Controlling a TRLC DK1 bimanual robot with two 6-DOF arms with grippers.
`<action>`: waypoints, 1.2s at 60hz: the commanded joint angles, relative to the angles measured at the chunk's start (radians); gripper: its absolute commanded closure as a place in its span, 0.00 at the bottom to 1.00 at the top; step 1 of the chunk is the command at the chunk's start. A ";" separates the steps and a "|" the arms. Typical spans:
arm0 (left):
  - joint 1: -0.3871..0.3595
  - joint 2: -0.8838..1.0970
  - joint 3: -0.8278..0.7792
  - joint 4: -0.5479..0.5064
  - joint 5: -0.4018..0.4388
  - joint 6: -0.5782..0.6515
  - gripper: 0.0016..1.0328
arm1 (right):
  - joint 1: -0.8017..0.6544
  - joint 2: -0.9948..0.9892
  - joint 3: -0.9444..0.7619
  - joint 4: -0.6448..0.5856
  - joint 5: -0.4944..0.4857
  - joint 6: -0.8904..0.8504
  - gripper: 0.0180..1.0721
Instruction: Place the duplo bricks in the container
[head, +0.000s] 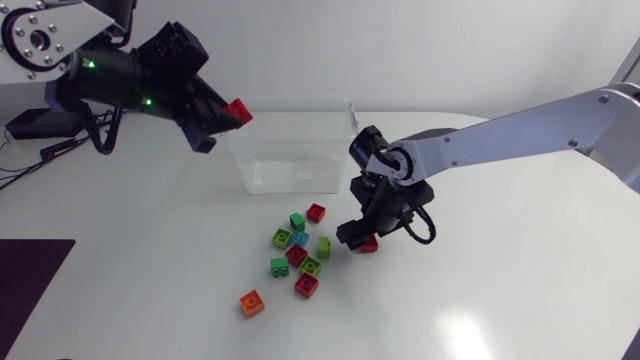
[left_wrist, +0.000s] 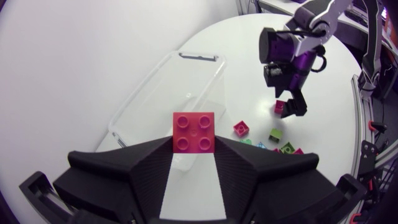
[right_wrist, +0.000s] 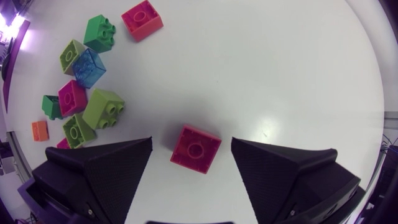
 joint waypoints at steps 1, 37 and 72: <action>0.013 0.067 0.072 0.036 0.011 -0.045 0.60 | -0.004 0.041 0.014 -0.024 0.010 0.035 0.21; 0.037 0.488 0.365 0.149 0.000 -0.114 0.60 | 0.004 0.051 0.003 -0.015 0.065 0.038 0.52; 0.059 0.675 0.550 0.117 -0.032 -0.161 0.26 | -0.019 -0.209 -0.042 -0.039 0.127 0.000 0.60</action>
